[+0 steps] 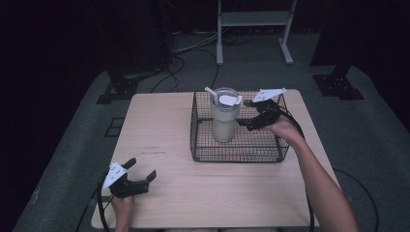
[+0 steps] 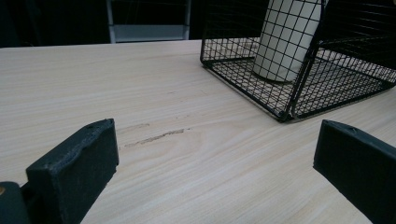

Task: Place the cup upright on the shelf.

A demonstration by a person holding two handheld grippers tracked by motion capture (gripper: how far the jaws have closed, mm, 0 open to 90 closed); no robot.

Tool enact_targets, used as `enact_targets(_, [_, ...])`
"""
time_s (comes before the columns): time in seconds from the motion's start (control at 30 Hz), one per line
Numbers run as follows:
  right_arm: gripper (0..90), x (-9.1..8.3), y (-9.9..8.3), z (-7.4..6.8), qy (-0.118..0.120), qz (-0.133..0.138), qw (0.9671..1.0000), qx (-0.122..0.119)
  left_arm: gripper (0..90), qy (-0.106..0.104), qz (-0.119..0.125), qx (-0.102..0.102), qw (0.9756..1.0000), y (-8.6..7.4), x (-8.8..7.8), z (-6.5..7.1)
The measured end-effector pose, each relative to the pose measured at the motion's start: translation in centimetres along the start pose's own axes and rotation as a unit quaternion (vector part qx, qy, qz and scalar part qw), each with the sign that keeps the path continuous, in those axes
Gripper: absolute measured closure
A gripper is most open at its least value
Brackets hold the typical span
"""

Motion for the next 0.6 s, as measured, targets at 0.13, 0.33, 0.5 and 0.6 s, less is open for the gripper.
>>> enact_targets(0.13, [8.9, -0.8, 0.1, -0.1, 0.001, 0.006, 1.0000, -0.001, 0.0, 0.000, 0.000, 0.000, 1.0000, 0.0, 0.0, 0.0])
enact_targets(0.33, [8.9, -2.0, 0.1, 0.0, -0.002, 0.015, 0.9999, -0.001, 0.0, 0.001, -0.001, 0.000, 1.0000, 0.0, 0.0, 0.0])
enact_targets(0.5, [8.9, -3.0, -0.1, -0.3, -0.010, 0.022, 0.9997, -0.004, 0.0, 0.001, -0.001, 0.001, 1.0000, 0.0, 0.0, 0.0])
enact_targets(0.6, [9.0, -3.5, -0.3, -0.4, -0.009, 0.026, 0.9996, -0.002, 0.0, 0.001, -0.002, 0.002, 1.0000, 0.0, 0.0, 0.0])
Point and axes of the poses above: each handheld gripper's, and its own axes: x roughly forward along the jaws, y roughly out of its top, z roughly to its right, the point moved 2 cm from there along x, roughly forward along the jaws, and after that the axes turned 5 degrees about -x, right-handed, at the moved point
